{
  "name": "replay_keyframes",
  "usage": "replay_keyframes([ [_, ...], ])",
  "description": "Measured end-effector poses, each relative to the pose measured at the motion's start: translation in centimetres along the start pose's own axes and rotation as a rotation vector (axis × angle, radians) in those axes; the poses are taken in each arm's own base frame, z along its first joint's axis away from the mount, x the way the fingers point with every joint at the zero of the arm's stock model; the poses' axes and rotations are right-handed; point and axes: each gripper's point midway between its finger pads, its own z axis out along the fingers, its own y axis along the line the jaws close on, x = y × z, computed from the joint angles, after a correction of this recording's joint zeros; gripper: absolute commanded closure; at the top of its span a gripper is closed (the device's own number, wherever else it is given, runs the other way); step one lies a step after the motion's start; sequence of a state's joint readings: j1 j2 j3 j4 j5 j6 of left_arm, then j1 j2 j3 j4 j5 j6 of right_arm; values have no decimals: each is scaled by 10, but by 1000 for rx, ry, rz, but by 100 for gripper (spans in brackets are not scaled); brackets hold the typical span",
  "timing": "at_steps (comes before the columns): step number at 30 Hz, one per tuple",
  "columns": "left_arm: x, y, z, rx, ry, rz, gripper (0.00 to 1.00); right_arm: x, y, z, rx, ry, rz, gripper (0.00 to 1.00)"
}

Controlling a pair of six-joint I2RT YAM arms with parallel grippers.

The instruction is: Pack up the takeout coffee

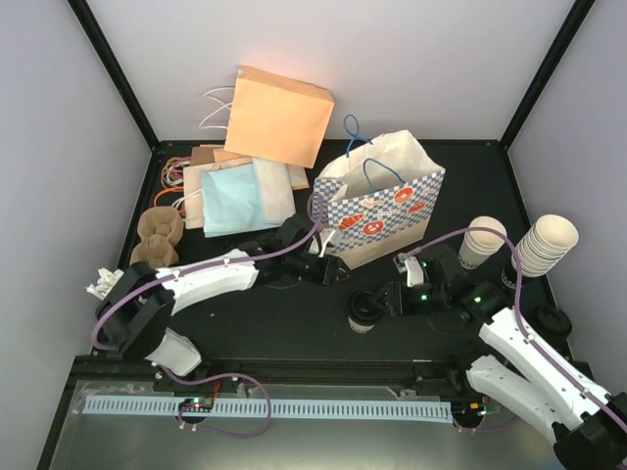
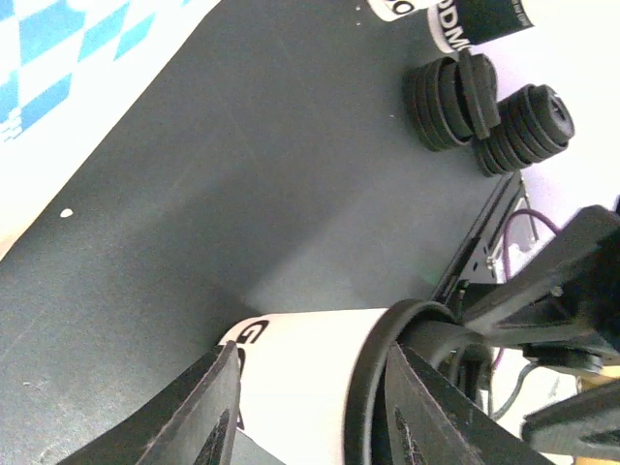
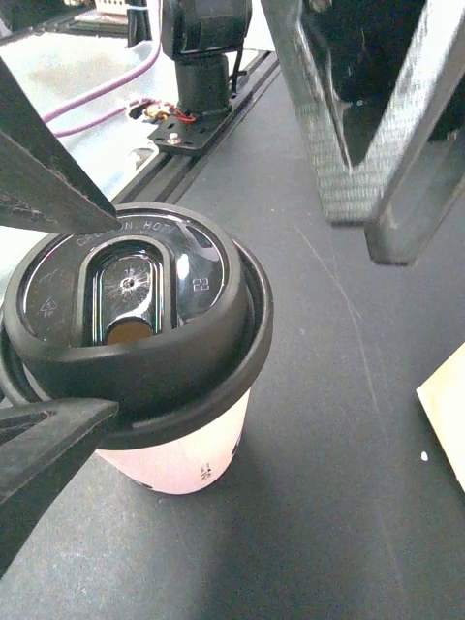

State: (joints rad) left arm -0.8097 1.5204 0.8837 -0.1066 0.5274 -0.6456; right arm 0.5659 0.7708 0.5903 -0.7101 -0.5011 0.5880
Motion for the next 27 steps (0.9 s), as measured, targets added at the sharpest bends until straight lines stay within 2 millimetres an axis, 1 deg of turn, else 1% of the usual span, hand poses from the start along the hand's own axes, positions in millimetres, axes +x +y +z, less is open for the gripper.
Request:
replay_keyframes([
  [5,-1,-14,-18,24,-30,21,54,1,3,1,-22,-2,47,48],
  [8,6,-18,-28,38,-40,22,53,0,4,0,-25,-5,62,48],
  [11,19,-17,-33,46,-25,-1,54,-3,6,-1,-22,-3,64,48],
  [16,50,-13,-33,50,22,-51,54,-18,17,-10,-12,-29,39,49],
  [19,65,-17,-34,71,42,-72,57,-28,20,-17,12,-62,11,53],
  [21,71,-22,-33,98,51,-87,58,-33,18,-21,29,-82,1,56],
  [24,81,-27,-29,141,66,-119,62,-39,7,-23,53,-105,15,58],
  [27,88,-30,-25,167,84,-145,64,-37,-5,-19,63,-101,42,61],
])
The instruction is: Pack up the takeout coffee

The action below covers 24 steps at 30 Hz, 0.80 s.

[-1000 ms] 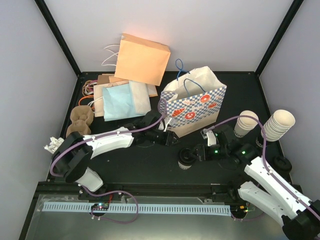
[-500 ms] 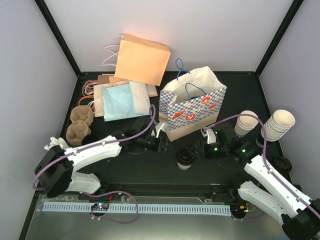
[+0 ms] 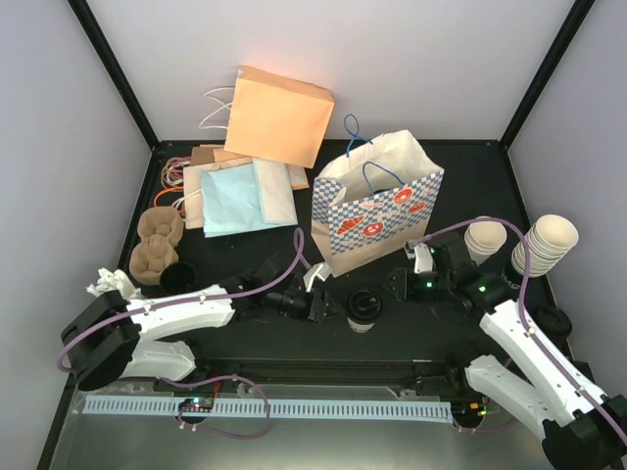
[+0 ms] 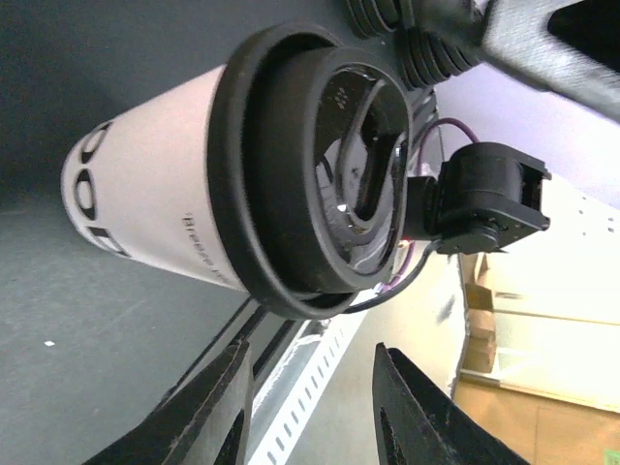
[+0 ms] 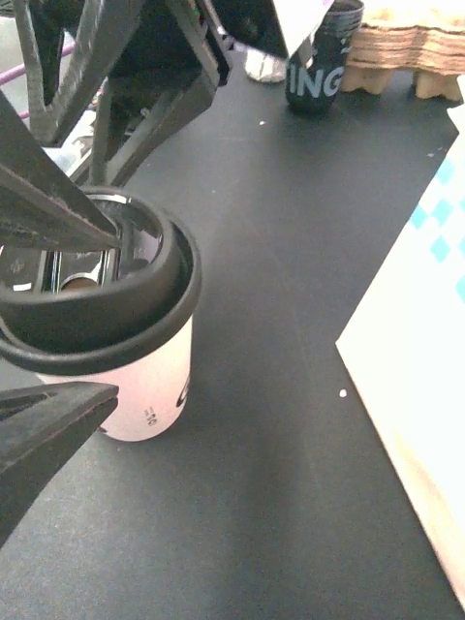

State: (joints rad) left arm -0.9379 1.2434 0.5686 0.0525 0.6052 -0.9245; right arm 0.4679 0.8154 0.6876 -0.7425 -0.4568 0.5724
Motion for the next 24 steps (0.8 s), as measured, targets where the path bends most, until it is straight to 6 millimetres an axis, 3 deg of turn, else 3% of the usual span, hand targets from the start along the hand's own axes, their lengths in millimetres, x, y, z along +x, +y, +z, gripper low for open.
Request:
replay_keyframes([
  [5,2,-7,8,42,12,-17,67,17,-15,12,-6,54,29,70],
  [24,4,4,21,27,32,-53,79,25,-26,28,-23,86,39,74],
])
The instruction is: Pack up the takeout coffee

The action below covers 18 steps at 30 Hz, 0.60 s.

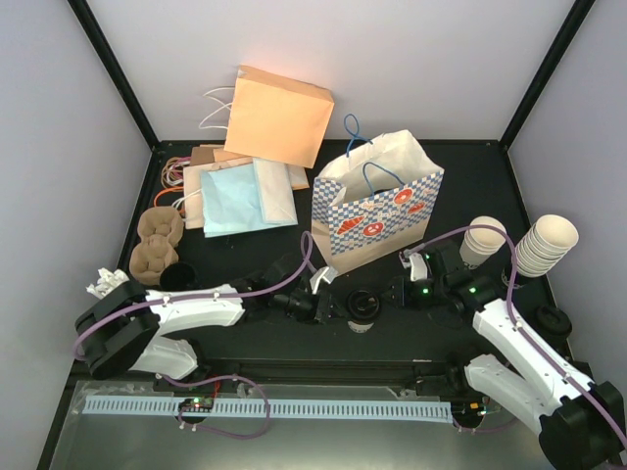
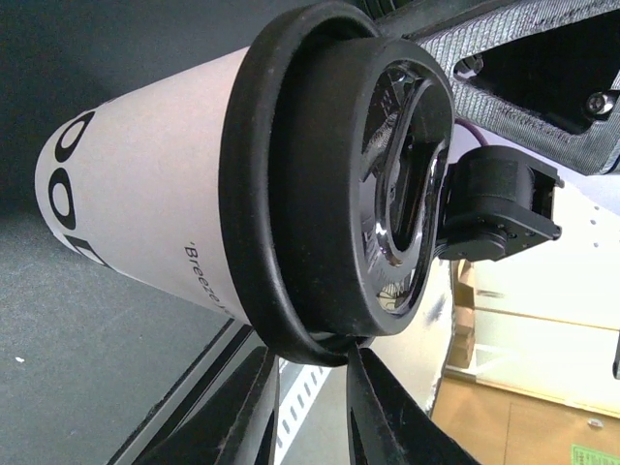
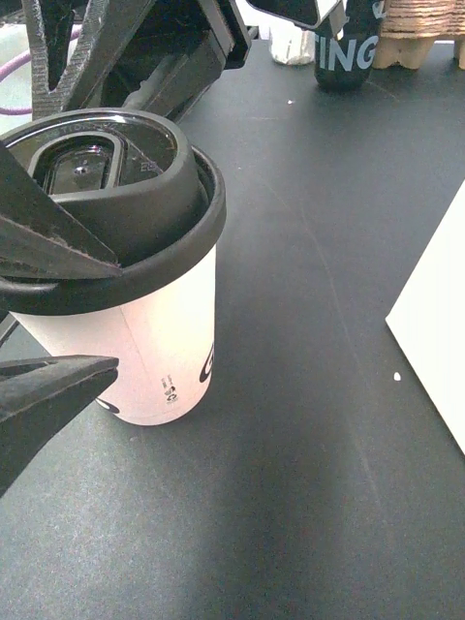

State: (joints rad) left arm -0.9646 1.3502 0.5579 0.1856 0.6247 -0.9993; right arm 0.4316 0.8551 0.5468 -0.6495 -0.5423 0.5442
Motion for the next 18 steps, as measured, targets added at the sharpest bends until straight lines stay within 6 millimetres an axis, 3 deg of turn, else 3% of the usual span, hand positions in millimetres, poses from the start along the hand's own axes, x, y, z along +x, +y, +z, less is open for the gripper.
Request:
replay_keyframes([
  [18,2,1,6,23,24,-8,88,-2,0,10,-62,-32,-20,74],
])
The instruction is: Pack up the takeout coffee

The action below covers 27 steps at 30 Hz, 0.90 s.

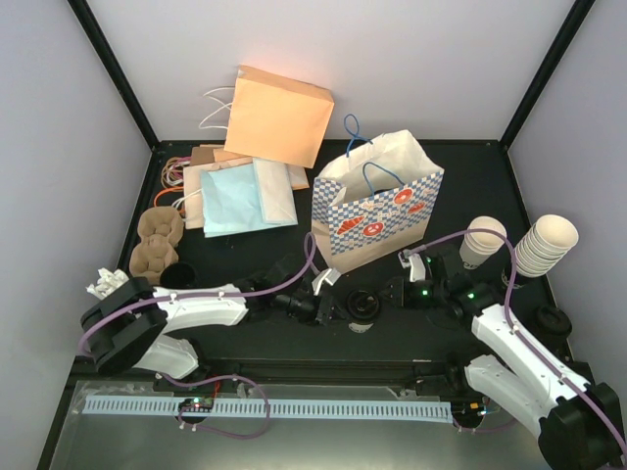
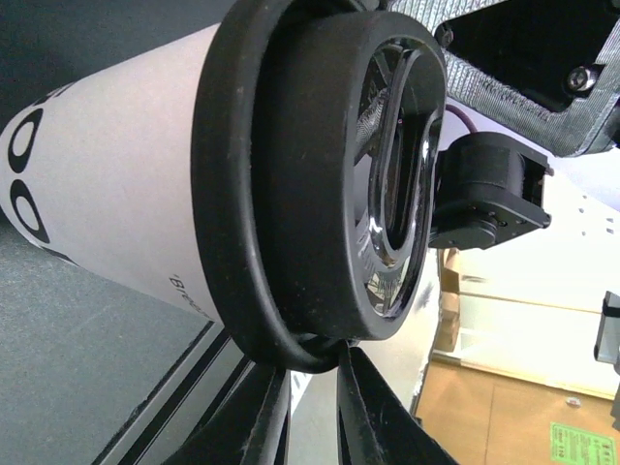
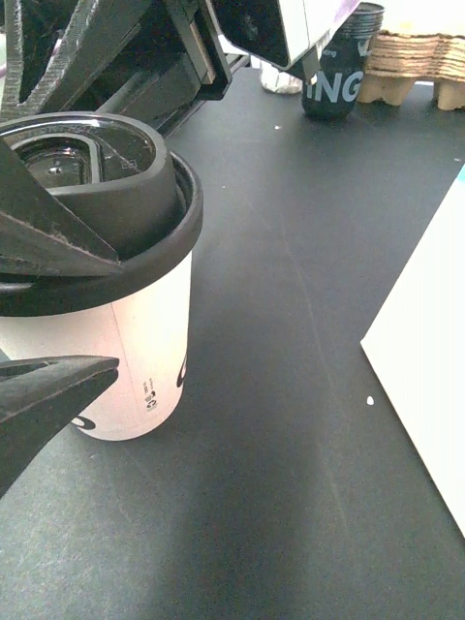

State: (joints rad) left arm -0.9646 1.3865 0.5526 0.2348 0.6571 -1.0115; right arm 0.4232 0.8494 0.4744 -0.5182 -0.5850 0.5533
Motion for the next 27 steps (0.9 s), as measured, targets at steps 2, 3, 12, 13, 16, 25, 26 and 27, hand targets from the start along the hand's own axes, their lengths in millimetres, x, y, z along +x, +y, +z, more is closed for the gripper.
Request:
replay_keyframes([
  [2,1,0,1,5,5,1,88,0,0,1,-10,-9,-2,74],
  [3,1,0,1,9,8,0,88,0,0,2,-15,-13,-2,74],
  [12,4,0,5,41,31,12,88,-1,0,6,-60,-49,-10,74],
  [13,5,-1,6,48,34,15,88,-1,-1,6,-63,-54,-10,74],
  [16,7,0,9,67,46,23,88,-1,0,8,-82,-65,-14,74],
  [25,9,-1,12,103,60,45,89,-3,-1,6,-80,-88,-12,74],
  [26,8,-2,12,107,58,51,89,-4,-1,6,-72,-87,-8,74],
  [27,8,-2,12,108,56,54,89,-5,-1,4,-62,-87,-5,74],
])
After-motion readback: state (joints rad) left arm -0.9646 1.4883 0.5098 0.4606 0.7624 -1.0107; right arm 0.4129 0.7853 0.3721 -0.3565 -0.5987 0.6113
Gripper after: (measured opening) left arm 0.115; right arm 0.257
